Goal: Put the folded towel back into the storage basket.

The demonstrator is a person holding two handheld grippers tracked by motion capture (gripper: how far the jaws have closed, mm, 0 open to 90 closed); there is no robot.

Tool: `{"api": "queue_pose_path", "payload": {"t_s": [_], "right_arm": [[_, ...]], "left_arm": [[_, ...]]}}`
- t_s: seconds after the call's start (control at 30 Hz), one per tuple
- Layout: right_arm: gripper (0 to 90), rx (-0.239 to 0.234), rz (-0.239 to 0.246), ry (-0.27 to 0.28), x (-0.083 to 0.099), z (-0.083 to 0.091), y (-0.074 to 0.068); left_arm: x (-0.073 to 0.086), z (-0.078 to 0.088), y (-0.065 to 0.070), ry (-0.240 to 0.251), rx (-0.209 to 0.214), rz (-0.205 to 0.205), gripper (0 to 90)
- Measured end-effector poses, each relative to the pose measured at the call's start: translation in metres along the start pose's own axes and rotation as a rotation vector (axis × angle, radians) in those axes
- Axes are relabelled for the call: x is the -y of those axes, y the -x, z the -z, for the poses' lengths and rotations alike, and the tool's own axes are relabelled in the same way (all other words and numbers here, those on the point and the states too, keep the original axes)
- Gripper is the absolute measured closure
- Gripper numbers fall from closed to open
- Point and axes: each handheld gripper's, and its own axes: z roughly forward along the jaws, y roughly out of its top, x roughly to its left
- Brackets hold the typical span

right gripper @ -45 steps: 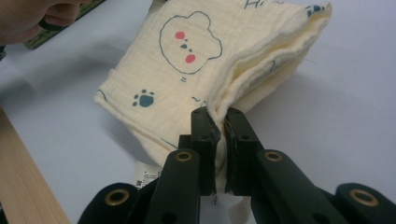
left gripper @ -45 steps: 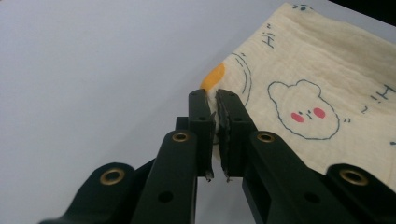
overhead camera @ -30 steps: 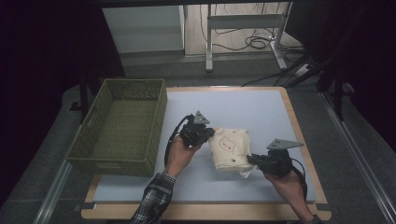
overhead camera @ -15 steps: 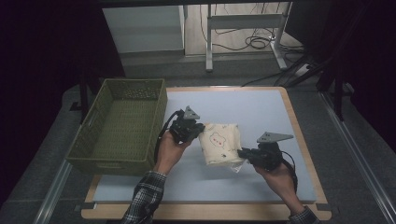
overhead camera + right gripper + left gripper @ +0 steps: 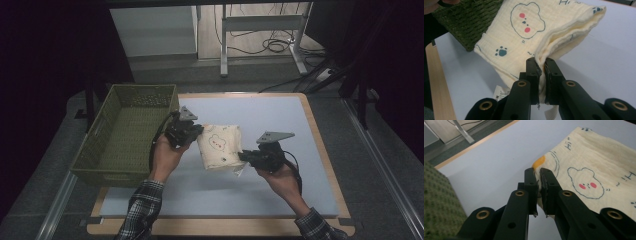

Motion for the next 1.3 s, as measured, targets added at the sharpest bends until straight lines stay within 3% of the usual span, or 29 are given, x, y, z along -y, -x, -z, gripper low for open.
{"api": "queue_pose_path", "payload": {"t_s": [0.63, 0.9, 1.3], "right_arm": [[83.0, -0.048, 0.035, 0.003, -0.047, -0.038, -0.019], [83.0, -0.064, 0.024, 0.010, -0.065, -0.049, -0.022], [82.9, -0.097, 0.055, 0.026, -0.091, -0.070, -0.039]], "left_arm": [[0.011, 0.039, -0.043, 0.005, -0.092, 0.044, 84.2], [0.011, 0.053, -0.059, 0.003, -0.125, 0.054, 84.1], [0.007, 0.083, -0.080, -0.005, -0.196, 0.063, 84.2]]}}
